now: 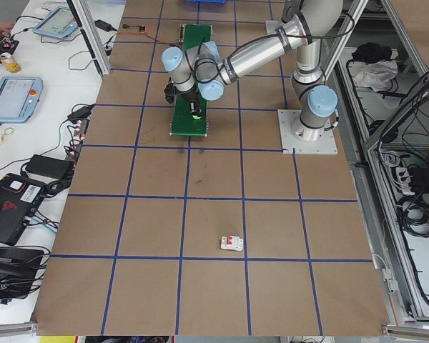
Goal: Move button from left to right
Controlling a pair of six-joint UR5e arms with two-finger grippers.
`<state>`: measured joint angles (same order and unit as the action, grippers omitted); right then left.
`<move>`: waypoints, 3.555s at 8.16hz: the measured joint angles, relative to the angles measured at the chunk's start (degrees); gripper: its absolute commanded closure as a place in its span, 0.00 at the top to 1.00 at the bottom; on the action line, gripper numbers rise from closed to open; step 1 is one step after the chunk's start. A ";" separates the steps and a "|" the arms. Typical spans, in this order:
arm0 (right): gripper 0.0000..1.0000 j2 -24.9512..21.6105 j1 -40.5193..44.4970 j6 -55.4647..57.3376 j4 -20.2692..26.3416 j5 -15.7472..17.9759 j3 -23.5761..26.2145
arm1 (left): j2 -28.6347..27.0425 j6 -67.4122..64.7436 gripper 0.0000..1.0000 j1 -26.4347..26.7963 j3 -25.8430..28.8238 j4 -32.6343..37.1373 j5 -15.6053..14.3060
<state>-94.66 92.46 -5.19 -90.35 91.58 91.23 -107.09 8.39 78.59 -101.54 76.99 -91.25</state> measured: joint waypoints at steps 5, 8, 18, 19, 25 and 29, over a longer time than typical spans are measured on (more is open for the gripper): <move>1.00 0.00 0.00 -0.07 0.00 0.00 0.00 | -2.01 -0.60 0.06 1.15 3.60 0.09 0.05; 1.00 0.00 0.00 -0.08 0.04 0.00 0.00 | -3.23 -0.44 1.00 1.21 4.78 -0.02 0.19; 1.00 0.25 0.00 -0.02 -0.12 -0.08 0.00 | -0.61 -6.90 1.00 7.18 12.50 -0.47 7.43; 1.00 0.78 -0.05 0.04 -0.32 -0.36 0.01 | 0.26 -7.53 1.00 8.81 14.83 0.72 7.05; 1.00 15.24 -0.09 0.87 -12.26 -2.37 3.37 | 5.49 -8.68 1.00 12.77 25.17 11.29 -0.15; 1.00 21.18 -0.09 0.97 -17.55 -2.34 6.36 | 10.44 -8.62 1.00 13.08 24.95 11.75 1.79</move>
<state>-73.48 92.37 -4.22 -107.90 89.25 97.59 -96.65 -0.23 91.67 -76.59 88.74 -89.45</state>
